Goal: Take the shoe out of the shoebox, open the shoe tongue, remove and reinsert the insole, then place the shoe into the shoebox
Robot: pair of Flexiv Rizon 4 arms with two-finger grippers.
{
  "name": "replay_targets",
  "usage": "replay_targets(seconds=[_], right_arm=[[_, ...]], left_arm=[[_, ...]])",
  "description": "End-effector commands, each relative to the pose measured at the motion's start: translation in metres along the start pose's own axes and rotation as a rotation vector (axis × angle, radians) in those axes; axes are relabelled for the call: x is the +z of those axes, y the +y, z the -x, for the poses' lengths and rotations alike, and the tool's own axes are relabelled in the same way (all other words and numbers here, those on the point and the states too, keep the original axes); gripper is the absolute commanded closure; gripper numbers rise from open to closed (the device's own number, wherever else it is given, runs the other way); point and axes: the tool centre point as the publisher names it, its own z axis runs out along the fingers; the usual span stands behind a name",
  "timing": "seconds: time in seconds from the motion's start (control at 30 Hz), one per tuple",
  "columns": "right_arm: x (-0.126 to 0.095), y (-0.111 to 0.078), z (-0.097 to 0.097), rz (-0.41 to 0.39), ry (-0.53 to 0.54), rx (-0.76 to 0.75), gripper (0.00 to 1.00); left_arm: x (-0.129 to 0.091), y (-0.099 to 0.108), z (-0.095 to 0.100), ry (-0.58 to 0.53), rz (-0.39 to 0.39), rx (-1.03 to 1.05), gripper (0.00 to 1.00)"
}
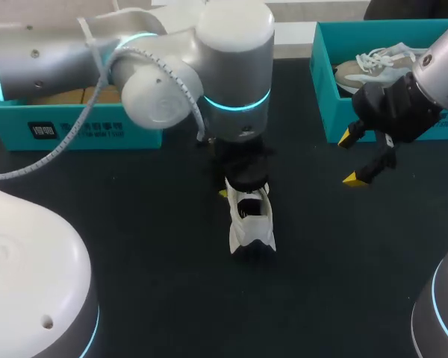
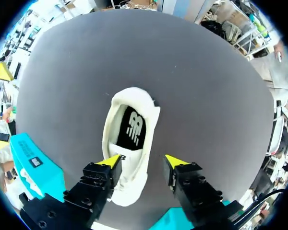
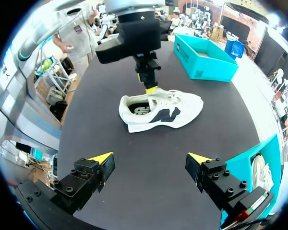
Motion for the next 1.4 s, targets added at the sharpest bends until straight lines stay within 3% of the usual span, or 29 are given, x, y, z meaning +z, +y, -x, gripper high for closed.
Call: replay_targets(seconds=[0.03,0.63,0.67,0.77,0.87,0.93,0.97,1.0,1.1,1.4], right_arm=[[0.001,0.0,0.0,-0.003,-0.001,0.001,0.0],[0.001,0.0,0.0,-0.003,-0.001,0.001,0.0],[0.001,0.0,0.0,-0.003,-0.001,0.001,0.0],[0.001,0.0,0.0,-0.003,-0.001,0.001,0.0],[0.001,0.0,0.0,-0.003,-0.001,0.001,0.0],[0.001,0.0,0.0,-0.003,-0.001,0.001,0.0],[0.001,0.0,0.0,-0.003,-0.001,0.001,0.0],[0.001,0.0,0.0,-0.003,-0.001,0.001,0.0],[0.001,0.0,0.0,-0.003,-0.001,0.001,0.0],[0.001,0.0,0.0,-0.003,-0.001,0.001,0.0]], left_arm=[[-0.025,-0.011,-0.019,-0.001,-0.08,0.014,0.0],[-0.025,-0.011,-0.019,-0.001,-0.08,0.014,0.0],[-0.028,-0.015,-0.023,0.004,-0.08,-0.03,0.0],[-0.032,-0.03,-0.03,0.082,0.032,-0.363,0.0],[-0.03,-0.036,-0.04,0.102,-0.025,-0.589,0.0],[-0.029,-0.04,-0.043,0.081,-0.004,-0.744,0.0],[-0.028,-0.04,-0.044,0.089,-0.055,-0.792,0.0],[-0.027,-0.039,-0.046,0.107,-0.059,-0.879,0.0],[-0.026,-0.045,-0.05,0.166,-0.064,-0.942,0.0],[-0.026,-0.045,-0.05,0.166,-0.064,-0.942,0.0]])
